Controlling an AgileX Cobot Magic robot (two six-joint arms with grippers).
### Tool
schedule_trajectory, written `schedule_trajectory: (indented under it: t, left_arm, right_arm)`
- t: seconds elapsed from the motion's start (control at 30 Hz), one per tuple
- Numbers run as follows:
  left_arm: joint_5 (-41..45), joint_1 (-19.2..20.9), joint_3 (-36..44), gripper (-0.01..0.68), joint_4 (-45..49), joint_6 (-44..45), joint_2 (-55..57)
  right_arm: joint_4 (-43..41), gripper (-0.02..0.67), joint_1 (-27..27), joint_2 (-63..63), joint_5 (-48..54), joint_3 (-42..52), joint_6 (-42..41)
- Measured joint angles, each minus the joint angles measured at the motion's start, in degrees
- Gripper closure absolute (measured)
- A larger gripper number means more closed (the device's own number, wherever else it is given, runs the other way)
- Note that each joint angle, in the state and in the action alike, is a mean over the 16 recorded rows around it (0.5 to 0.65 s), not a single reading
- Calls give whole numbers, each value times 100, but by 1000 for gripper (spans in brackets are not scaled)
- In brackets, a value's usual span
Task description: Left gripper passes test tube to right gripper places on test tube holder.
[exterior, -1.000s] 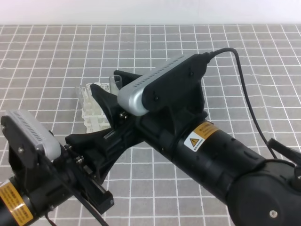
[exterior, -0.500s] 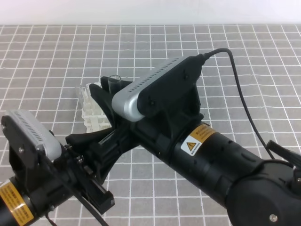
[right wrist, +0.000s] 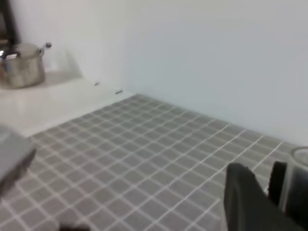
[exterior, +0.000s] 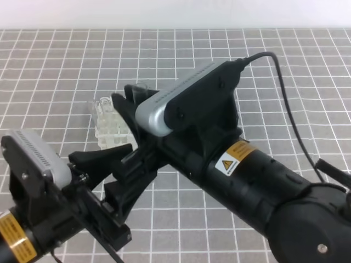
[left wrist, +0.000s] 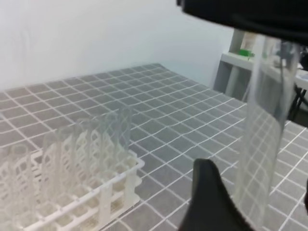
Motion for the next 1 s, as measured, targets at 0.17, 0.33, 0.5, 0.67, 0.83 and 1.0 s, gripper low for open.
schedule_trajectory:
  t: [0.17,0.33,0.5,0.67,0.83,1.0]
  left_arm:
    - [564,1,2,473,212,-266,-603]
    - [1362,-1,96,578,667,-891,-1519]
    - [1869,-1,467,638,1134,-1576,-2513]
    - [1942,-2,1072,653,1465,-2108,-3254]
    - [1970,-9,1640,656,1546,-2361,-3651]
    - [2267,-19,1959,657,1611,-2440,-3797]
  right_arm:
    - [563,565,0,-294,74,156,-594]
    - [1289,565,0,-673,146,365,-1320]
    - [1937,565,0,-972,190,533,-1940]
    - [2259,566,0,-1096,250,608,-2255]
    - [2372,566,0,-1107,314,618,-2390]
    - [2407,566,0,-1107,329,620,-2457]
